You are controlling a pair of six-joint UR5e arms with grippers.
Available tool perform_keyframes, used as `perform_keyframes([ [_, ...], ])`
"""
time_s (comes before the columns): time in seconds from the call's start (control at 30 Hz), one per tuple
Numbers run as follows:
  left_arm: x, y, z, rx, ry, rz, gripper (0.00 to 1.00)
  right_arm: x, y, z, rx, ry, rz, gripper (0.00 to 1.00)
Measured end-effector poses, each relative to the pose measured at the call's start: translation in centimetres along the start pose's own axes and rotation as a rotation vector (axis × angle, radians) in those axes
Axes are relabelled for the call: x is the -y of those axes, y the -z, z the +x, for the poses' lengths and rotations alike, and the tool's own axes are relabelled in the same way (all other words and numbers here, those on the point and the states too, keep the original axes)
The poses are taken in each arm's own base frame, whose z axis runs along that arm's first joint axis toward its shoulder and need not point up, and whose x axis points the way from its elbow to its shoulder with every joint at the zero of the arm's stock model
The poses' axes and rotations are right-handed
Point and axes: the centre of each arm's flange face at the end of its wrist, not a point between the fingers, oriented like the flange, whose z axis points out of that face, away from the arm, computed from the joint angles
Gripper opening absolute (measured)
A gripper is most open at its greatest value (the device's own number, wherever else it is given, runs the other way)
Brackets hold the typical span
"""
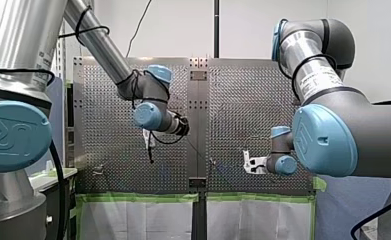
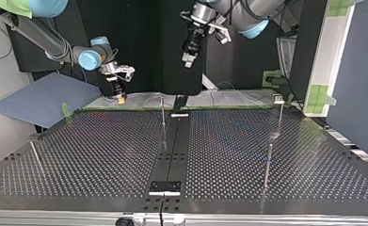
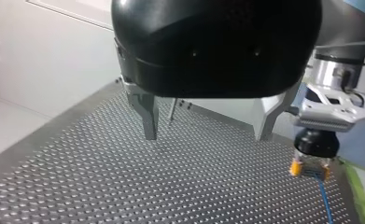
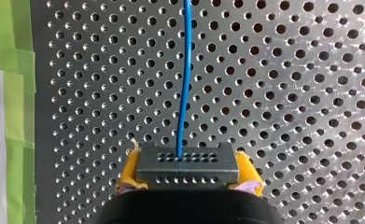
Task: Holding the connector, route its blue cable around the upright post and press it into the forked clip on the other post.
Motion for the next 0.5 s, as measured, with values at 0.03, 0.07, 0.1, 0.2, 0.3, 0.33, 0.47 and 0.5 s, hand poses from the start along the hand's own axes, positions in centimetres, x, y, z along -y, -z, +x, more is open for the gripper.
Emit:
perform_keyframes([
  [0.03,-0.1,0.3,-0.2,0.009,0.005,0.003,0.98,0.0,0.0,0.0,0.0,0.0,0.0,0.0],
  [0.07,-0.1,0.6,-0.3,0.015,0.008,0.005,0.98,0.0,0.0,0.0,0.0,0.0,0.0,0.0],
  [0.1,-0.2,0.8,-0.4,0.022,0.012,0.007,0.98,0.0,0.0,0.0,0.0,0.0,0.0,0.0],
  [0.2,-0.5,1.5,-0.8,0.044,0.029,0.014,0.98,0.1,0.0,0.0,0.001,0.0,0.001,0.0],
  [0.3,-0.8,2.1,-1.0,0.063,0.051,0.017,0.98,0.1,0.0,0.0,0.0,0.0,0.002,0.0],
  [0.33,-1.0,2.3,-0.9,0.067,0.057,0.014,0.98,0.1,0.0,0.0,0.0,0.0,0.002,0.0],
  [0.47,-2.3,2.8,0.3,0.061,0.045,-0.01,0.98,0.2,0.0,0.0,-0.001,0.001,0.003,0.0],
  [0.5,-2.6,3.0,0.8,0.057,0.037,-0.017,0.98,0.2,0.0,0.0,0.0,0.001,0.003,0.0],
])
